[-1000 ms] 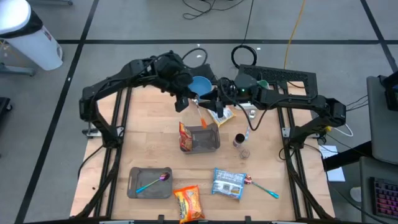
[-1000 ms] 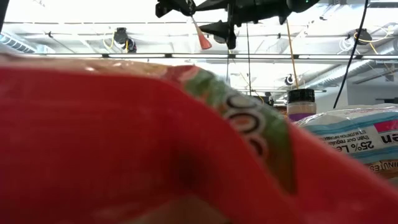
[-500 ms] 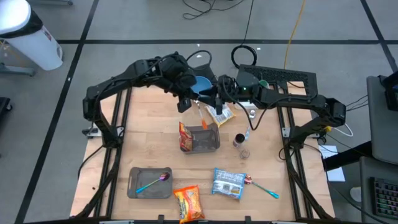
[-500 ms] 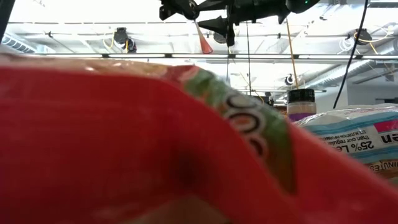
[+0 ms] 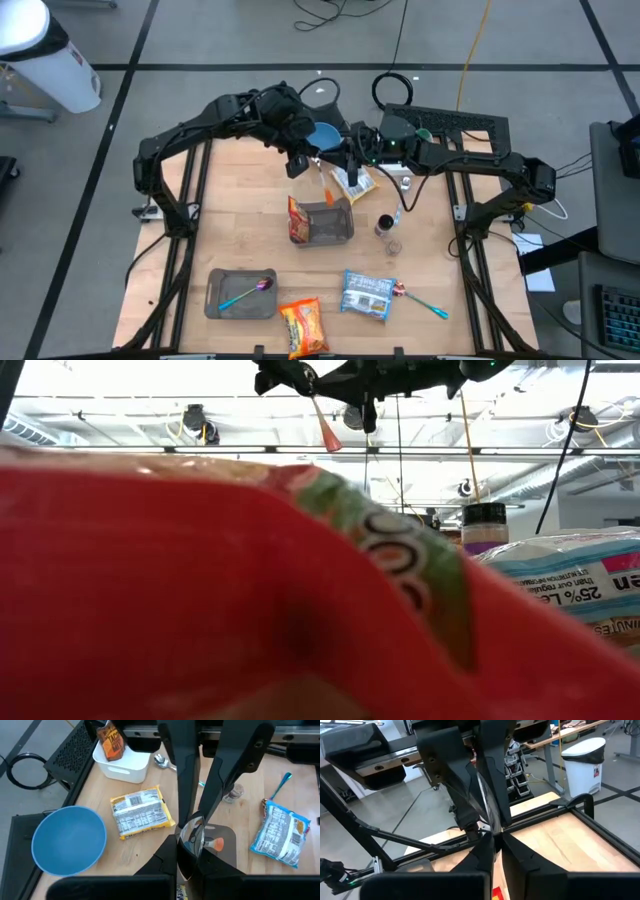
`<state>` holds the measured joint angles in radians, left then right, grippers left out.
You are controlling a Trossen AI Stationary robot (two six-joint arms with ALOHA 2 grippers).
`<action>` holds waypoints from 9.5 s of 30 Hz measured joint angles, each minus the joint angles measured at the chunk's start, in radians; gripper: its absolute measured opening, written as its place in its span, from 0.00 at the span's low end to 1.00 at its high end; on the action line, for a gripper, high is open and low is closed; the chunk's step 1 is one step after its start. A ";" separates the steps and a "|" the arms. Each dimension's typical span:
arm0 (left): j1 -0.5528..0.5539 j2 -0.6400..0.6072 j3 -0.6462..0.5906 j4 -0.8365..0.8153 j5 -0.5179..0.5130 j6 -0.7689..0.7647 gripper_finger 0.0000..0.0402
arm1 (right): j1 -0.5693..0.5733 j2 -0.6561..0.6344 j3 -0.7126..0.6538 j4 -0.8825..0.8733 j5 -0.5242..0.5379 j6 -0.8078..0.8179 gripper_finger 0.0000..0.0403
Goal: Pick & Place Food Item
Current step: Put the orange spoon into the bottom black bin
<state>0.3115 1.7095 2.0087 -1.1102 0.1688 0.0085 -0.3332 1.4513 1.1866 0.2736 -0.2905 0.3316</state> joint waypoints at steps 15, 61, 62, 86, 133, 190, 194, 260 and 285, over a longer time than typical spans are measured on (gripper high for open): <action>0.008 0.000 0.000 0.010 0.022 0.024 0.20 | 0.000 0.001 0.000 0.019 0.037 -0.004 0.00; 0.055 -0.333 -0.312 0.408 0.046 -0.168 0.62 | -0.049 -0.141 0.000 0.178 0.141 0.005 0.00; 0.051 -0.332 -0.337 0.442 0.042 -0.169 0.62 | -0.039 -0.141 0.000 0.178 0.157 0.005 0.00; -0.055 -0.302 -0.554 0.889 -0.044 -0.254 0.62 | 0.060 -0.140 -0.002 0.286 0.323 -0.007 0.00; -0.029 -0.223 -0.552 0.925 -0.037 -0.273 0.39 | 0.060 -0.140 -0.057 0.315 0.343 -0.003 0.00; -0.418 -0.297 0.048 -0.158 -0.370 -0.609 0.01 | -0.032 -0.370 -0.092 -0.059 0.226 0.010 0.55; -0.554 -0.297 0.046 -0.262 -0.460 -0.740 0.01 | -0.032 -0.369 -0.144 -0.058 0.206 0.081 0.55; -0.927 -0.407 -1.076 0.361 -0.039 -1.151 0.02 | 0.604 -0.368 -0.531 0.297 0.980 0.285 0.52; -0.969 -0.321 -1.085 0.387 0.059 -1.143 0.02 | 0.603 -0.368 -0.531 0.271 0.942 0.318 0.52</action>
<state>-0.6579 1.3884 0.9232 -0.7236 0.2280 -1.1344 0.2703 1.0832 0.6559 0.5442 0.6514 0.6495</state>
